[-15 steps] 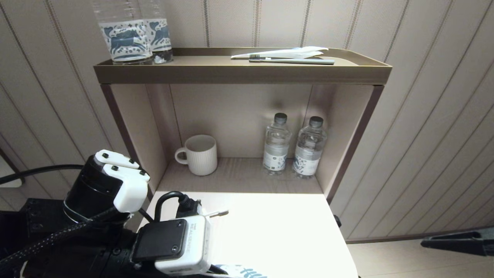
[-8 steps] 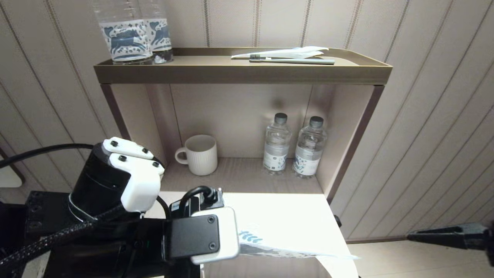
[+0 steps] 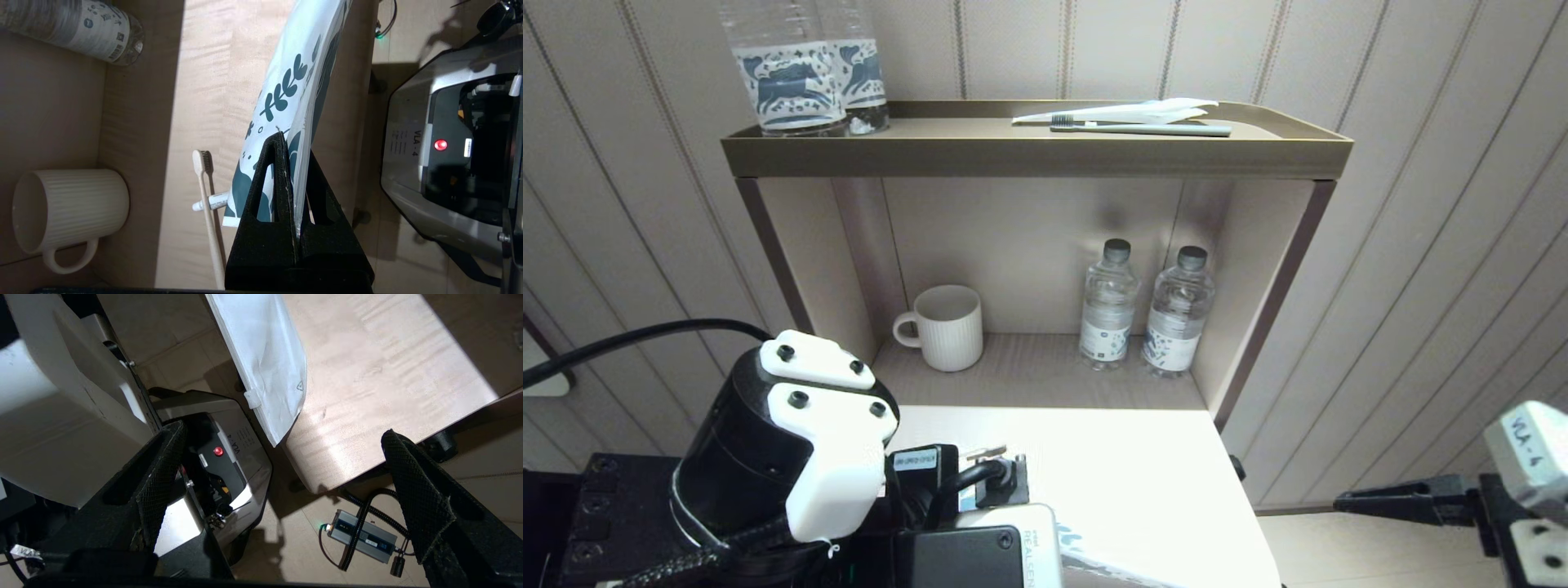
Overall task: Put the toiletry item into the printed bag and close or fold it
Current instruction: Hand it to the other hand
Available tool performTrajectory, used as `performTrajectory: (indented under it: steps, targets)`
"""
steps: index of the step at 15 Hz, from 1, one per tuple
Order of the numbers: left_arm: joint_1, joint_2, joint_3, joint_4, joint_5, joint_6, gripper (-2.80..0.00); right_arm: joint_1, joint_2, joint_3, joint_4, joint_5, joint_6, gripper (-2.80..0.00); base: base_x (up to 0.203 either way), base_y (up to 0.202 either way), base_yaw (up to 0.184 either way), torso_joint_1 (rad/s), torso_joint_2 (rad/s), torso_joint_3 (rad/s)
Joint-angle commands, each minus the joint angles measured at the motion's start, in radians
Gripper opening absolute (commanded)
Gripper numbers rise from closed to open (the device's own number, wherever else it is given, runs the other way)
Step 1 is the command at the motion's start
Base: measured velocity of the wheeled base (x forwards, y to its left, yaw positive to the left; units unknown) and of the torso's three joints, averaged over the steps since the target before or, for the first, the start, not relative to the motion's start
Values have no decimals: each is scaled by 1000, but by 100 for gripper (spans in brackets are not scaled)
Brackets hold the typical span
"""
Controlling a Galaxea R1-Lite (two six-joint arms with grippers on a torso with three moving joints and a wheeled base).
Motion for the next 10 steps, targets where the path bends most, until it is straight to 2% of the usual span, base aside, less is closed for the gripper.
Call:
performTrajectory:
  steps: [1,3,5,8,10]
  targets:
    - [0,3,-4,-1,-2,4,-280,-1,41,39,-17,3,-14,0,0,0,0,0,0,0]
    - [2,7,-20,-7,-13,4,-280,0,62,93,-78,4,-36,0,0,0,0,0,0,0]
    - [40,25,-27,-8,-68,-3,-280,1,52,122,-104,4,-48,0,0,0,0,0,0,0]
    - [146,72,-66,-6,-253,-34,-280,-1,64,126,-106,15,-49,0,0,0,0,0,0,0]
    - [192,86,-80,2,-342,-59,-280,-2,78,134,-135,35,-48,0,0,0,0,0,0,0]
